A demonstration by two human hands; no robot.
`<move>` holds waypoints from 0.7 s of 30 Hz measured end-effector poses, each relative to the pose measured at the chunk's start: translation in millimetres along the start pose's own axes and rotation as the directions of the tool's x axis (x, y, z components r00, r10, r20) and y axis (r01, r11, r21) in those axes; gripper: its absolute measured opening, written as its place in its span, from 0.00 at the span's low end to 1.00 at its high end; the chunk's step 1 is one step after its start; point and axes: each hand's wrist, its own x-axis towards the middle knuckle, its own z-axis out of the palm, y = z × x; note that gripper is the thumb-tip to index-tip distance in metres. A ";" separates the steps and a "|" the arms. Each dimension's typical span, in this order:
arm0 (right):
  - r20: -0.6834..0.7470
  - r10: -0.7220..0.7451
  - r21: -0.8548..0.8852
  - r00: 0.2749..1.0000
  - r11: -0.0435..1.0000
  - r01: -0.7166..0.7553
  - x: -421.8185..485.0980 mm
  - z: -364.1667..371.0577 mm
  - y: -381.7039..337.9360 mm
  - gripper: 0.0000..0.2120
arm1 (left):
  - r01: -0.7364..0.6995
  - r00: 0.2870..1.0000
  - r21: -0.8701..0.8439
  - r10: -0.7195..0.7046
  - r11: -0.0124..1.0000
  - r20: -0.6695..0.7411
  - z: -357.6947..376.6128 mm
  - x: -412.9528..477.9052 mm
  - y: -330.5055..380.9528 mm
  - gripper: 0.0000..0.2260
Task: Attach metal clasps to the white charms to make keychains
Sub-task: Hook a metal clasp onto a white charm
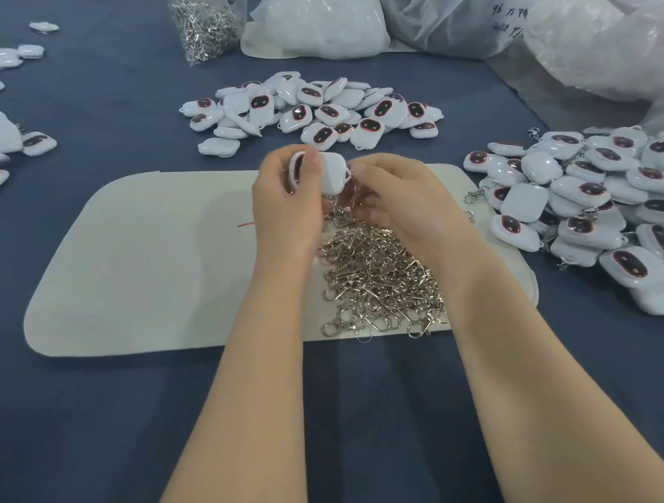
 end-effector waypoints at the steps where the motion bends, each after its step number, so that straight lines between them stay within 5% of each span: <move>1: 0.013 -0.010 -0.016 1.000 1.000 0.010 0.1 -1.9 -0.1 0.08 | 0.026 1.000 -0.010 -0.027 1.000 -0.002 0.0 0.8 -0.2 0.03; 7: 0.087 0.003 -0.220 0.996 0.975 0.016 0.2 -10.4 3.0 0.06 | 0.076 0.997 -0.015 -0.076 0.997 0.015 -1.2 1.8 -1.6 0.04; 12: 0.111 -0.008 -0.213 0.994 0.977 0.032 0.4 -15.6 2.1 0.07 | 0.099 0.994 -0.007 -0.098 0.995 0.041 -0.9 -0.3 0.4 0.05; 21: 0.263 0.170 0.213 0.950 0.950 -0.229 -3.5 -17.3 -5.0 0.08 | 0.006 0.997 -0.041 -0.003 0.999 0.079 -0.5 -2.4 2.6 0.06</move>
